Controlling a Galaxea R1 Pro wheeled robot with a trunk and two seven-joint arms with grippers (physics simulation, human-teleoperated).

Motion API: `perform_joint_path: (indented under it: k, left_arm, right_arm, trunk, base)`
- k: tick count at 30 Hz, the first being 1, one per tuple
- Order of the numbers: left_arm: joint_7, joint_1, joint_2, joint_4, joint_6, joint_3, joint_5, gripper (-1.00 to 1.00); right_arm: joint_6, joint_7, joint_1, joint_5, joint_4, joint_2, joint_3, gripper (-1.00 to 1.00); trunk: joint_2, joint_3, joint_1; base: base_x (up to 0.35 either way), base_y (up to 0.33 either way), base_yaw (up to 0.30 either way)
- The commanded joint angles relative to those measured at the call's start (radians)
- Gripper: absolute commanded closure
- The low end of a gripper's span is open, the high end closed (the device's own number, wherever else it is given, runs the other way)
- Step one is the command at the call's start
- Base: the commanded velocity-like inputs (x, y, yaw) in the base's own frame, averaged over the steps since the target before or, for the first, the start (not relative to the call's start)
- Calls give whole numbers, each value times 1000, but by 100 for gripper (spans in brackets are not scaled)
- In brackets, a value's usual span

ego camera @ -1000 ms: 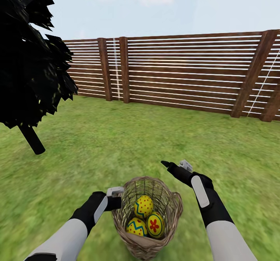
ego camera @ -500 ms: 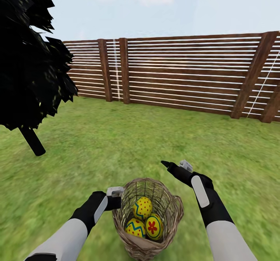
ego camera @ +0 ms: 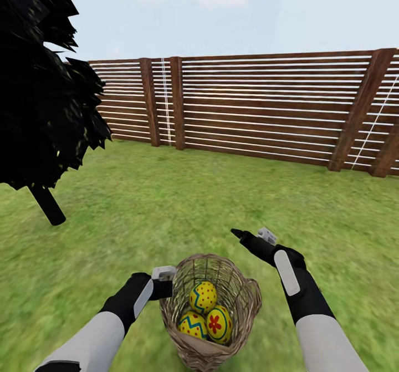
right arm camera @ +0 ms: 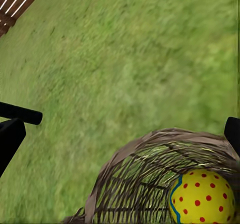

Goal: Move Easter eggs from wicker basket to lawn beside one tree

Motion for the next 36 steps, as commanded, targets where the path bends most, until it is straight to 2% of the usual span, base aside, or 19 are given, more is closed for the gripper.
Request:
perform_joint_path:
  k: [1,2,3,5,8,9,10,11,12,13,16,17,18,20,23,25,27,29,36]
  left_arm:
    - [2,0,0,-2,5,2,16,100]
    - [2,0,0,-2,5,2,16,100]
    - [2,0,0,-2,5,2,16,100]
    - [2,0,0,-1,5,2,16,100]
    - [2,0,0,-2,5,2,16,100]
    - [2,0,0,-2,5,2,16,100]
    - [2,0,0,-2,5,2,16,100]
    - [2,0,-1,-2,5,2,16,100]
    - [2,0,-2,-2,5,2,16,100]
    - [2,0,-1,-2,5,2,16,100]
    - [2,0,0,-2,5,2,16,100]
    - [2,0,0,-2,5,2,16,100]
    - [2,0,0,-2,5,2,16,100]
    - [2,0,0,-2,5,2,16,100]
    - [2,0,0,-2,5,2,16,100]
    - [2,0,0,-2,5,2,16,100]
    - [1,0,-1,-2,5,2,16,100]
    - [1,0,-1,-1,5,2,16,100]
    - [1,0,-2,-1,5,2,16,100]
  right_arm:
    - [8,3,-1,5,-10,-3,-5,-100]
    - [9,0,-1,7,-30,-17,-8,-100]
    - [9,-1,-1,4,-36,-72,-11,-100]
    - [20,0,-1,-1,-43,-202,-12,-100]
    - [83,-1,12,4,3,-424,-11,-100]
    - [84,-2,28,26,46,-463,-10,-100]
    - [81,-3,41,109,109,-491,-10,-100]
    - [75,1,47,257,226,-498,-10,-100]
    - [41,5,49,336,348,-498,-11,-100]
    - [-21,7,50,363,433,-497,-11,-100]
    - [-236,7,55,386,712,-496,-8,-100]
    - [-346,7,57,402,829,-494,-4,-100]
    - [-368,5,57,442,875,-480,6,-100]
    - [-386,-3,84,555,937,-413,15,-100]
    - [-386,-3,102,575,951,-401,16,-100]
    - [-406,-3,132,630,963,-389,16,-100]
    - [-464,-4,179,740,977,-321,16,-100]
    - [-504,-3,208,839,987,-297,16,-100]
    - [-506,-2,219,847,1050,-271,13,-100]
  trunk:
    - [7,2,-4]
    - [14,5,-8]
    - [21,9,-12]
    - [35,15,-19]
    - [56,24,-31]
    - [63,27,-35]
    - [70,30,-39]
    - [77,34,-42]
    - [84,37,-46]
    - [91,40,-50]
    - [112,49,-62]
    - [119,52,-65]
    - [126,56,-69]
    - [140,62,-77]
    - [161,71,-88]
    - [175,77,-96]
    - [189,84,-104]
    - [203,90,-111]
    - [252,111,-138]
  base:
    - [0,0,0]
    - [0,0,0]
    - [0,0,0]
    - [0,0,0]
    - [0,0,0]
    - [0,0,0]
    - [0,0,0]
    - [0,0,0]
    - [0,0,0]
    - [0,0,0]
    - [0,0,0]
    - [0,0,0]
    - [0,0,0]
    - [0,0,0]
    - [0,0,0]
    - [0,0,0]
    - [0,0,0]
    - [0,0,0]
    - [0,0,-220]
